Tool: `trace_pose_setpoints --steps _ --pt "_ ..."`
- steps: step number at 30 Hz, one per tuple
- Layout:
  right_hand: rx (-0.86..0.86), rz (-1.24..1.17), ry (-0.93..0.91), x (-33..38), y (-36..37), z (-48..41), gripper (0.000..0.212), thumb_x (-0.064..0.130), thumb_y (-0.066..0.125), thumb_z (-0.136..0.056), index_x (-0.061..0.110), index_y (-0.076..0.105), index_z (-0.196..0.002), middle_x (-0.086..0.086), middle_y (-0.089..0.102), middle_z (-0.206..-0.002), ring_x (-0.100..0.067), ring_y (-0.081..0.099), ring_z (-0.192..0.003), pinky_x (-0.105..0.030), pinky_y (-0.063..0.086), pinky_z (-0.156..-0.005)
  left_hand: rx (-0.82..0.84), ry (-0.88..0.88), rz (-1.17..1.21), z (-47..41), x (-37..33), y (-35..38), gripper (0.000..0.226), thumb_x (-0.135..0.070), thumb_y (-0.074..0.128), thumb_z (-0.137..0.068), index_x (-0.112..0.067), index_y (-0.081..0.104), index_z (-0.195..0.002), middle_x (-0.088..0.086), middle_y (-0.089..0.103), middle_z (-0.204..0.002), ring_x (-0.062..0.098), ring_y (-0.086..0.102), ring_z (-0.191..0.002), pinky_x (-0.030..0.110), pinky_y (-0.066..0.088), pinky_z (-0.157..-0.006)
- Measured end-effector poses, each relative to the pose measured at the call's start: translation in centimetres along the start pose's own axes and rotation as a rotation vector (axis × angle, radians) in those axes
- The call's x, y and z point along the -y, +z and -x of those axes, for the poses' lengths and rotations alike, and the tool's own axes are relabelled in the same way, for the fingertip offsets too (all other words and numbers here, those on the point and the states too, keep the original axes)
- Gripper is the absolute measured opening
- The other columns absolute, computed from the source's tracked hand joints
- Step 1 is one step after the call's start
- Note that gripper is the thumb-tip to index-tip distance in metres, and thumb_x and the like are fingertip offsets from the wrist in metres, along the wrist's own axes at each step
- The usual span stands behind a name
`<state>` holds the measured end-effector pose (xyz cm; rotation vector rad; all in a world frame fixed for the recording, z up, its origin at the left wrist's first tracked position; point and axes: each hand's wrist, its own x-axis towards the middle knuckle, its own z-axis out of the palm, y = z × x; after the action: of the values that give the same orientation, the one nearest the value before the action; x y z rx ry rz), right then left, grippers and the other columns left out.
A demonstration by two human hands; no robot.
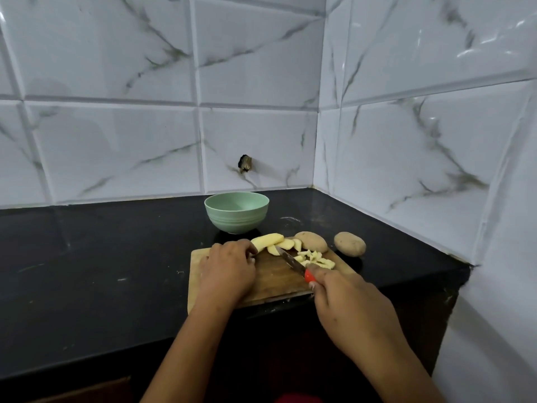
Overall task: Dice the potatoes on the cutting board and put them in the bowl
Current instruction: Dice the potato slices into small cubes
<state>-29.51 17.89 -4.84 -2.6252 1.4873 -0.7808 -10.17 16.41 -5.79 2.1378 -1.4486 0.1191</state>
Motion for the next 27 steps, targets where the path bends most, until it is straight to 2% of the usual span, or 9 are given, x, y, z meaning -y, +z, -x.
trace_pose_setpoints --steps 4,8,12,15,17,20,22,25,27 --pt "0.05 -0.06 -0.04 0.5 -0.2 0.8 0.039 0.039 0.032 -0.102 0.042 0.038 -0.141 0.014 0.06 -0.113 -0.004 0.058 -0.089 -0.02 0.045 -0.065 0.019 -0.013 0.004 0.0 -0.1 0.0 0.027 -0.029 0.046 -0.096 -0.035 0.055 -0.121 -0.006 0.056 -0.124 0.019 0.042 -0.117 0.034 0.036 -0.092" --pt "0.045 -0.003 0.032 -0.2 -0.3 0.4 0.037 0.038 0.031 -0.102 0.041 0.041 -0.138 0.01 0.06 -0.11 -0.008 0.058 -0.088 -0.024 0.048 -0.067 0.042 -0.001 -0.014 0.0 -0.2 -0.1 0.027 -0.029 0.043 -0.097 -0.037 0.056 -0.12 -0.007 0.057 -0.123 0.018 0.04 -0.117 0.034 0.035 -0.089" --pt "0.047 -0.043 0.04 -0.6 -0.3 0.3 0.037 0.039 0.033 -0.102 0.042 0.043 -0.137 0.01 0.06 -0.106 -0.008 0.057 -0.085 -0.024 0.046 -0.063 0.014 -0.004 0.083 0.0 0.0 -0.2 0.014 -0.032 0.054 -0.092 -0.033 0.062 -0.103 -0.009 0.061 -0.112 0.016 0.045 -0.11 0.033 0.043 -0.088" --pt "0.051 -0.086 0.018 -0.4 -0.5 0.2 0.036 0.037 0.035 -0.102 0.041 0.045 -0.136 0.012 0.059 -0.104 -0.005 0.052 -0.08 -0.023 0.046 -0.064 0.024 -0.003 0.131 -0.1 0.2 -0.2 0.009 -0.037 0.061 -0.086 -0.032 0.06 -0.094 -0.012 0.061 -0.103 0.014 0.05 -0.106 0.036 0.045 -0.09" --pt "0.047 -0.091 0.02 -0.4 -0.4 0.0 0.037 0.037 0.035 -0.102 0.041 0.044 -0.138 0.011 0.059 -0.112 -0.005 0.049 -0.082 -0.024 0.046 -0.065 0.037 -0.004 0.12 -0.1 0.1 -0.2 0.019 -0.042 0.06 -0.087 -0.032 0.058 -0.102 -0.013 0.06 -0.106 0.015 0.049 -0.11 0.033 0.043 -0.09" --pt "0.042 -0.106 0.032 -0.5 0.0 -0.6 0.038 0.038 0.035 -0.102 0.041 0.044 -0.138 0.012 0.059 -0.113 -0.004 0.047 -0.077 -0.02 0.038 -0.056 0.053 -0.008 0.016 -0.1 -0.3 -0.2 0.029 -0.047 0.055 -0.09 -0.03 0.059 -0.112 -0.008 0.057 -0.118 0.017 0.043 -0.116 0.032 0.04 -0.087" --pt "0.054 -0.13 0.026 -0.4 0.2 -0.9 0.037 0.037 0.036 -0.102 0.04 0.046 -0.137 0.012 0.058 -0.113 -0.004 0.047 -0.076 -0.02 0.039 -0.056 0.05 -0.009 -0.001 -0.1 -0.6 -0.3 0.028 -0.046 0.054 -0.091 -0.029 0.059 -0.112 -0.005 0.056 -0.119 0.018 0.043 -0.116 0.034 0.041 -0.089" --pt "0.078 -0.154 0.021 -0.1 0.5 -1.1 0.036 0.036 0.037 -0.102 0.037 0.048 -0.137 0.008 0.055 -0.119 -0.005 0.049 -0.082 -0.025 0.048 -0.066 0.066 -0.013 0.018 -0.1 -0.9 -0.5 0.021 -0.034 0.052 -0.091 -0.027 0.06 -0.109 -0.003 0.056 -0.117 0.019 0.044 -0.113 0.037 0.044 -0.092" --pt "0.1 -0.181 0.018 0.0 0.6 -1.2 0.038 0.034 0.038 -0.102 0.035 0.047 -0.138 0.006 0.056 -0.117 -0.007 0.051 -0.085 -0.028 0.05 -0.07 0.091 -0.01 0.059 0.0 -1.0 -0.8 0.019 -0.026 0.051 -0.088 -0.027 0.063 -0.103 -0.003 0.057 -0.113 0.018 0.046 -0.11 0.04 0.045 -0.092"
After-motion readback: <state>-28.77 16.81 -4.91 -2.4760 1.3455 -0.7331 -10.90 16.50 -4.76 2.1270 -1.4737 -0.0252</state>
